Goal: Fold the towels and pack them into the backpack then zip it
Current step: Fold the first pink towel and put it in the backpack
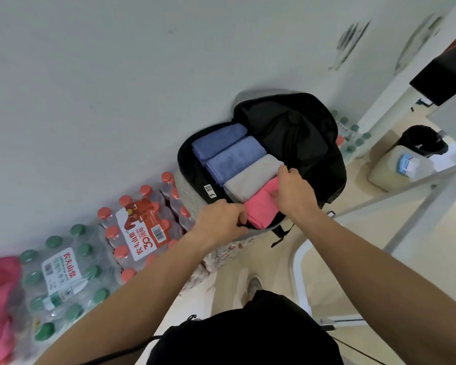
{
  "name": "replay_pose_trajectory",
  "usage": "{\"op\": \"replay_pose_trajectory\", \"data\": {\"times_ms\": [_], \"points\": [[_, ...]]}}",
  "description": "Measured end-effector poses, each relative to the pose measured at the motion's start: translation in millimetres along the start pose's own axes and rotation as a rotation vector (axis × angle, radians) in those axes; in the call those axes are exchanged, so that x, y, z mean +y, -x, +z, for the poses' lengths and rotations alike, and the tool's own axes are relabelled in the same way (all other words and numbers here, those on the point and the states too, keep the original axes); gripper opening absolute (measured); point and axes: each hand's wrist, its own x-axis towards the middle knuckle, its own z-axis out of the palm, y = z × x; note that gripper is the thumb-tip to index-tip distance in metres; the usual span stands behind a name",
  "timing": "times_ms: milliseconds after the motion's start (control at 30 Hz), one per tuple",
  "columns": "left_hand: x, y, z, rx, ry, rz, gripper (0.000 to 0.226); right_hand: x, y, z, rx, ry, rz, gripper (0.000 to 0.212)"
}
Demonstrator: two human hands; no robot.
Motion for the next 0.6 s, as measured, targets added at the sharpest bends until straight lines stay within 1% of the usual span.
{"op": "replay_pose_trajectory", "data": {"times_ms": [33, 133, 200, 300, 333, 400, 433, 500, 533, 600], "points": [[-0.8, 2.7, -2.7, -0.003, 0.011, 0.038, 0.015, -0.2, 1.6, -0.1, 0.006, 0.030, -0.018, 0.043], [-1.8, 7.9, -13.2, -0.015, 0.016, 0.151, 0.007, -1.0, 3.6, -0.8, 0.046, 0.258, -0.063, 0.051], [-2.0, 8.3, -19.5, -0.025, -0.008, 0.181, 0.005, -3.5, 2.7, -4.7, 0.062, 0.349, -0.064, 0.047], [1.0, 5.5, -18.9, -0.015, -0.095, 0.180, 0.006, -8.4, 3.1, -7.7, 0.035, 0.344, -0.019, 0.034], [3.7, 3.9, -16.5, 0.002, -0.118, 0.169, 0.009, -9.2, 3.7, -7.2, 0.030, 0.337, -0.010, 0.031], [10.0, -0.2, -10.3, 0.059, -0.096, 0.136, 0.019, -9.0, 4.9, -7.0, 0.010, 0.325, 0.002, 0.028], [12.7, -3.6, -8.0, 0.106, -0.058, 0.125, 0.019, -8.5, 4.2, -8.3, -0.004, 0.331, 0.001, 0.028], [16.2, -10.6, -4.4, 0.212, -0.046, 0.129, 0.013, -8.0, 0.6, -11.1, 0.008, 0.349, -0.025, 0.027], [17.6, -14.5, -2.2, 0.256, -0.095, 0.134, 0.017, -7.5, -2.5, -11.7, 0.032, 0.347, -0.057, 0.026], [18.7, -24.1, 1.9, 0.266, -0.241, 0.162, 0.031, -5.2, -8.7, -12.2, 0.046, 0.311, -0.151, 0.024]]}}
